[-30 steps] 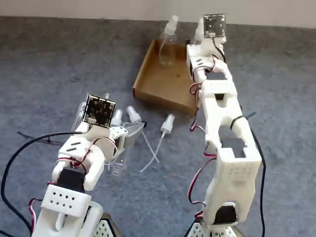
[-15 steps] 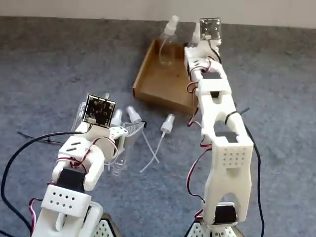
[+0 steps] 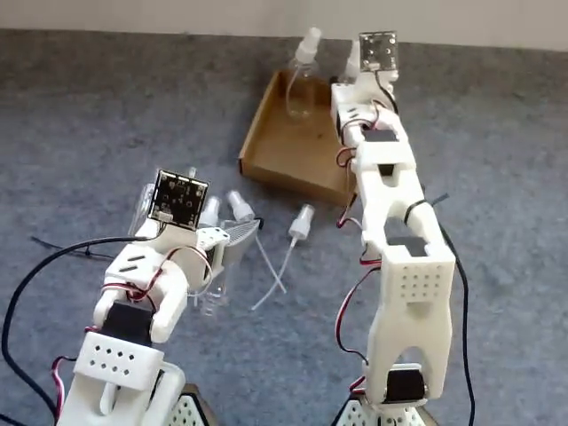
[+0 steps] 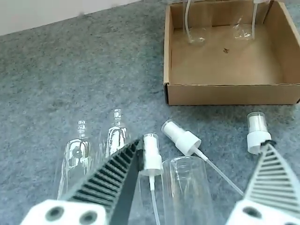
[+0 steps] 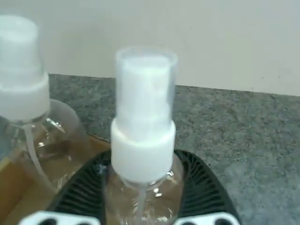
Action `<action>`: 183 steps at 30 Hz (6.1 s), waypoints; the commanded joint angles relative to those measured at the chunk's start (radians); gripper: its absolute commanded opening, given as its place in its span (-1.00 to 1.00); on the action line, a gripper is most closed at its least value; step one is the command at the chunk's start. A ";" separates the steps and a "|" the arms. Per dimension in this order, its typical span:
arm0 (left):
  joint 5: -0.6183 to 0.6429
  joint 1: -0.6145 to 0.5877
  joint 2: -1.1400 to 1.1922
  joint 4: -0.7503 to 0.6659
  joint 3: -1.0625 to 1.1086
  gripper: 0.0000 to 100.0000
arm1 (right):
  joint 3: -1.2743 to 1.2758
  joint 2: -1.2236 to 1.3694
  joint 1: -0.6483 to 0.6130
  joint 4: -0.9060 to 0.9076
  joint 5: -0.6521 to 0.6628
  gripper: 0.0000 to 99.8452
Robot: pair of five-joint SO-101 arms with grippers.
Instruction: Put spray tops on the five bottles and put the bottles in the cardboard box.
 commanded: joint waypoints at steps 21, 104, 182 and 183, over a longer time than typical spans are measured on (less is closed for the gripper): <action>-0.002 -0.001 -0.001 -0.023 -0.005 -0.32 | -0.067 -0.035 0.010 -0.013 -0.002 -0.60; -0.557 -1.122 0.002 -0.133 0.061 -0.32 | 0.760 -0.771 -0.779 0.667 1.122 -0.38; 0.388 0.091 1.405 0.440 -1.155 -0.54 | 0.484 -0.314 0.634 0.886 0.606 -0.99; 0.388 0.097 1.408 0.433 -1.155 -0.54 | 0.484 -0.305 0.634 0.886 0.606 -0.99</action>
